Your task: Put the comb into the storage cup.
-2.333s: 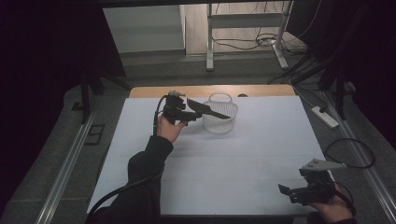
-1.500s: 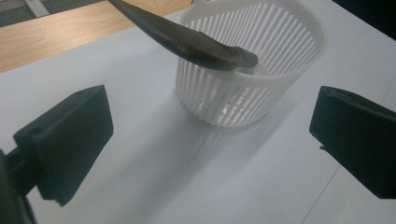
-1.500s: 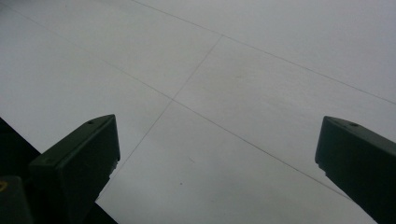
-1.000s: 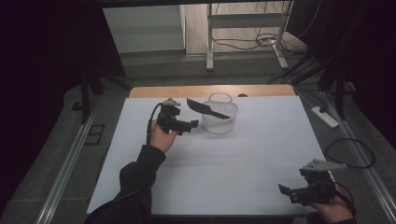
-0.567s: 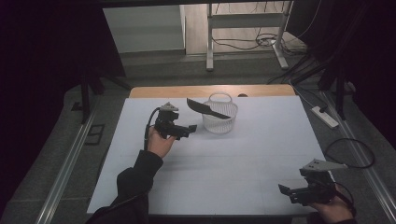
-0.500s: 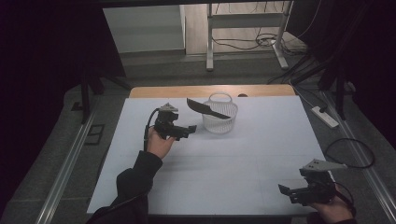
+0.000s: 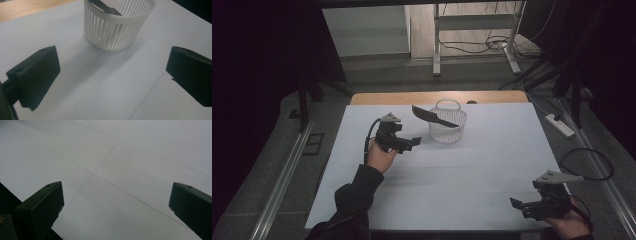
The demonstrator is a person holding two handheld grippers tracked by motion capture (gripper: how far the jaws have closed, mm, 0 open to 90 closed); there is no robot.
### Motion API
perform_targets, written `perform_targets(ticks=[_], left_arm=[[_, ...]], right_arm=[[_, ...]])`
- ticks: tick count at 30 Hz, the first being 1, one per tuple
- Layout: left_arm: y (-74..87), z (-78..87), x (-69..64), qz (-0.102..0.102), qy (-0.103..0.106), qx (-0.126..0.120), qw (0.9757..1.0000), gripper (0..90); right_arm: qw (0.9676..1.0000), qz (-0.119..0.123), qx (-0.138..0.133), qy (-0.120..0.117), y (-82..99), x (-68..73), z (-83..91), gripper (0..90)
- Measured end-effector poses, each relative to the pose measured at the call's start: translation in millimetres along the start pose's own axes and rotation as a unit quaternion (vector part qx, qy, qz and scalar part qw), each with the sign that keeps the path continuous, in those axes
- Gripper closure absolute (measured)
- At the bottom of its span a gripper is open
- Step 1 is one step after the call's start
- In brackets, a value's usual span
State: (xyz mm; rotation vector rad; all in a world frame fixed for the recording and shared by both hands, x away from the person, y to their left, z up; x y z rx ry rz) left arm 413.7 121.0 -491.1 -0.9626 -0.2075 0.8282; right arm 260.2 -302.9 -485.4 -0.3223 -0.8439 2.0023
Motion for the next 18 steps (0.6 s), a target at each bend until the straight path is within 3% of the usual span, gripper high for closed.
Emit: perform_targets(ticks=[6,18], left_arm=[[3.9,3.0,1.4,0.016,0.009,0.000,0.9998,0.0],[7.5,13.8,-1.0,0.014,0.013,-0.009,0.9998,0.0]], right_arm=[[1.0000,0.002,0.000,0.002,0.1,0.3,0.0,0.0],[1.0000,0.001,0.001,0.001,0.3,0.1,-0.1,0.0]])
Point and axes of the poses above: each handheld gripper's, and its own axes: z roughly backward along the jaws, y roughly out of its underside, x roughly to its left, the point moved 4 cm from there along -z, roughly forward along the jaws, and after that the axes turned 3 degrees about -z, right-handed, at the moved point
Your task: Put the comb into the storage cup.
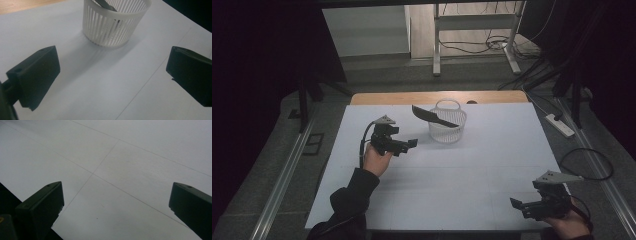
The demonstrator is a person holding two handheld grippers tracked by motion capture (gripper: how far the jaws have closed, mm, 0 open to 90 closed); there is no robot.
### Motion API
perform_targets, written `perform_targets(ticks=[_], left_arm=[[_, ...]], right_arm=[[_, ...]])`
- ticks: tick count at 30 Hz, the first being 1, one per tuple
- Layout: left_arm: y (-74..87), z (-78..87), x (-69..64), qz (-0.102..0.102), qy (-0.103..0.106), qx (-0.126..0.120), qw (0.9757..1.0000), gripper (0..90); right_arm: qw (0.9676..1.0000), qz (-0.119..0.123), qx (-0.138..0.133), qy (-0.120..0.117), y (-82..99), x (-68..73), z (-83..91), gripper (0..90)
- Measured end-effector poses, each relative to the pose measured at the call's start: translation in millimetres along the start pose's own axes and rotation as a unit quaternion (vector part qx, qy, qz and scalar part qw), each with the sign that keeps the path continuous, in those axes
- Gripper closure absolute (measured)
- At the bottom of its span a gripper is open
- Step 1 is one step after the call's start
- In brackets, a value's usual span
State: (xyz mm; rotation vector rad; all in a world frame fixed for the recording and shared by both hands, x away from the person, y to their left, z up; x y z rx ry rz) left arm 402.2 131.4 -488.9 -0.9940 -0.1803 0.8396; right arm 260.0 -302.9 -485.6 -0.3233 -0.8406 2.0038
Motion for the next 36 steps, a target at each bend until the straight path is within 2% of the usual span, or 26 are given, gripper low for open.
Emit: perform_targets(ticks=[10,16,25,30,36], left_arm=[[5.3,10.8,-5.8,-0.005,-0.003,0.000,1.0000,0.0],[8.3,16.5,-10.3,-0.016,-0.012,-0.001,0.9998,0.0],[12.9,23.5,-17.0,-0.025,-0.010,-0.001,0.9996,0.0],[14.6,26.9,-20.6,-0.037,-0.015,-0.002,0.9992,0.0],[17.9,32.0,-22.0,-0.034,-0.015,-0.006,0.9993,0.0]], right_arm=[[1.0000,0.001,-0.002,0.000,1.0,-0.1,1.3,0.0],[1.0000,0.002,-0.002,0.001,1.2,0.1,1.4,0.0],[1.0000,0.003,0.000,0.001,1.2,0.5,1.0,0.0],[1.0000,0.003,0.001,0.002,1.3,0.5,1.0,0.0],[1.0000,0.005,0.002,0.002,1.3,0.8,0.7,0.0]])
Point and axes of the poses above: each handheld gripper's, and its own axes: z roughly backward along the jaws, y roughly out of its underside, x roughly to its left, the point moved 4 cm from there along -z, roughly forward along the jaws, and after that the axes turned 3 degrees about -z, right-handed, at the moved point
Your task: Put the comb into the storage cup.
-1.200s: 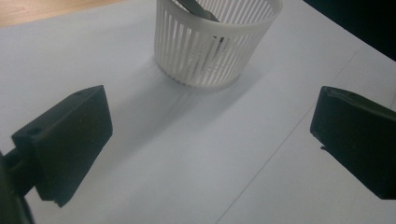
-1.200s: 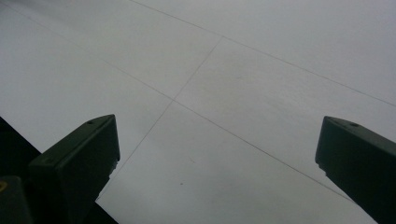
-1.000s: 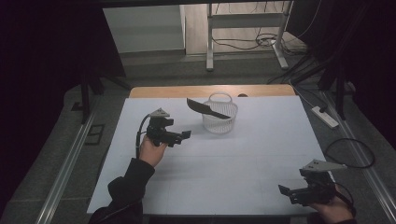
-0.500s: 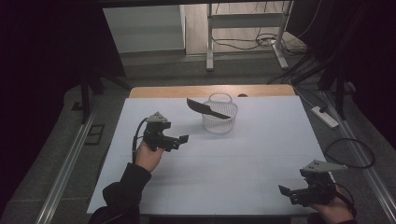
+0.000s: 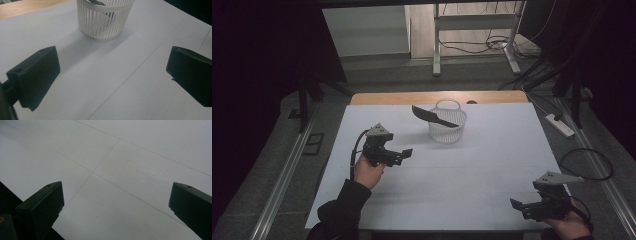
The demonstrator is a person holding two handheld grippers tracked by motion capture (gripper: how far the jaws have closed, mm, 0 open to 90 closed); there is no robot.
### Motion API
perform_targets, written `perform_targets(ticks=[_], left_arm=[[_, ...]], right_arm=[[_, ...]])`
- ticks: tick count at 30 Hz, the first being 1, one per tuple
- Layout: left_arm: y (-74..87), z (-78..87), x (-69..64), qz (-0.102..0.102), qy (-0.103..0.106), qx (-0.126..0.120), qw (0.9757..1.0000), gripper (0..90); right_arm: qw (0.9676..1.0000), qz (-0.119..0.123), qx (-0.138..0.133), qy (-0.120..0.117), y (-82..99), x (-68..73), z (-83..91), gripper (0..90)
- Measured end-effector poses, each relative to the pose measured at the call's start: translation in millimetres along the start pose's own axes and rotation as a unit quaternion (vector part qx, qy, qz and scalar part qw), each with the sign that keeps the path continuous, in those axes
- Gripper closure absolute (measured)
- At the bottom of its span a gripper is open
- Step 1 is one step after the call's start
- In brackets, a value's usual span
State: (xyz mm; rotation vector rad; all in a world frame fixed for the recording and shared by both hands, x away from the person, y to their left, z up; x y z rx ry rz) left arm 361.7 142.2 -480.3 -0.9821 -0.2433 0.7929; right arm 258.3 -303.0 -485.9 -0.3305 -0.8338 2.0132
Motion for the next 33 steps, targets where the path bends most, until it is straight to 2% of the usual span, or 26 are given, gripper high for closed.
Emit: perform_targets(ticks=[14,33], left_arm=[[7.7,13.8,-5.8,0.007,0.006,-0.007,0.9999,0.0],[21.8,35.7,-11.2,0.013,-0.002,-0.010,0.9999,0.0]], right_arm=[[1.0000,0.001,0.000,0.001,0.0,0.2,-0.2,0.0],[1.0000,0.001,0.001,0.003,-0.1,0.5,-0.4,0.0]])
Point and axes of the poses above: each handheld gripper's, and its own axes: z roughly backward along the jaws, y roughly out of its underside, x roughly to its left, the point moved 4 cm from there along -z, roughly forward along the jaws, and after that the axes turned 3 degrees about -z, right-handed, at the moved point
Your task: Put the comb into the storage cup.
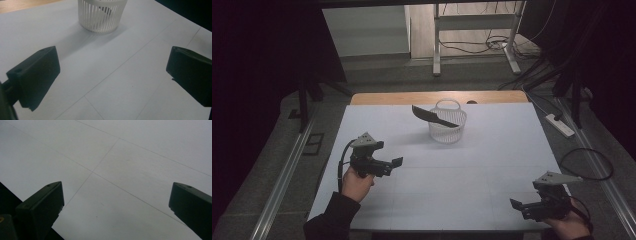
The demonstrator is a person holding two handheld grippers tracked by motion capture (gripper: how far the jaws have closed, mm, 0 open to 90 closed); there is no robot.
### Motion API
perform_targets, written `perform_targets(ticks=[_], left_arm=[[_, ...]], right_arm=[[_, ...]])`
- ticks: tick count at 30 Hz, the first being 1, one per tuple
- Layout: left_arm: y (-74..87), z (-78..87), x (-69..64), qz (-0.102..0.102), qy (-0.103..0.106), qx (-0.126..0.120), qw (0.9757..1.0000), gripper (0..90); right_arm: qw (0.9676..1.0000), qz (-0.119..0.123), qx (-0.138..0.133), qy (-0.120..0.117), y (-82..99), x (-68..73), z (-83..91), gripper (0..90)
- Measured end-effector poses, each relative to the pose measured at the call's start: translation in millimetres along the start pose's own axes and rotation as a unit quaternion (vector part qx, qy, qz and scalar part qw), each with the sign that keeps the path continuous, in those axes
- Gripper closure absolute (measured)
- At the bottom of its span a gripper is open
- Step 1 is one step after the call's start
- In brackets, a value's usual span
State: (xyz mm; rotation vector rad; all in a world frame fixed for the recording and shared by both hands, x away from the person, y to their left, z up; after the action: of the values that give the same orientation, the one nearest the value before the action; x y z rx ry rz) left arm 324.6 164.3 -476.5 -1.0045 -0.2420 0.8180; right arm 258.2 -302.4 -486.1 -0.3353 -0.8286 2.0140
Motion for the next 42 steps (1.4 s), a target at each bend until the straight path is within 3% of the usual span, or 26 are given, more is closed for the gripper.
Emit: perform_targets(ticks=[24,42], left_arm=[[15.2,21.3,-4.0,0.002,-0.022,-0.001,0.9998,0.0],[26.5,37.9,-5.9,0.015,-0.035,-0.006,0.9993,0.0]], right_arm=[[1.0000,0.001,0.000,0.002,0.0,0.1,-0.1,0.0],[1.0000,0.001,0.002,0.002,0.0,0.2,-0.2,0.0]])
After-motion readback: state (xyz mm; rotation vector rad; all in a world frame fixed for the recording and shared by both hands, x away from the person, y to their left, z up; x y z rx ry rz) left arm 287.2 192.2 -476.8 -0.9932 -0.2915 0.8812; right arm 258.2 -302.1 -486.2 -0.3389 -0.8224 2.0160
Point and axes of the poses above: each handheld gripper's, and its own axes: z roughly backward along the jaws, y roughly out of its underside, x roughly to its left, the point moved 4 cm from there along -z, roughly forward along the jaws, and after that the axes turned 3 degrees about -z, right-handed, at the moved point
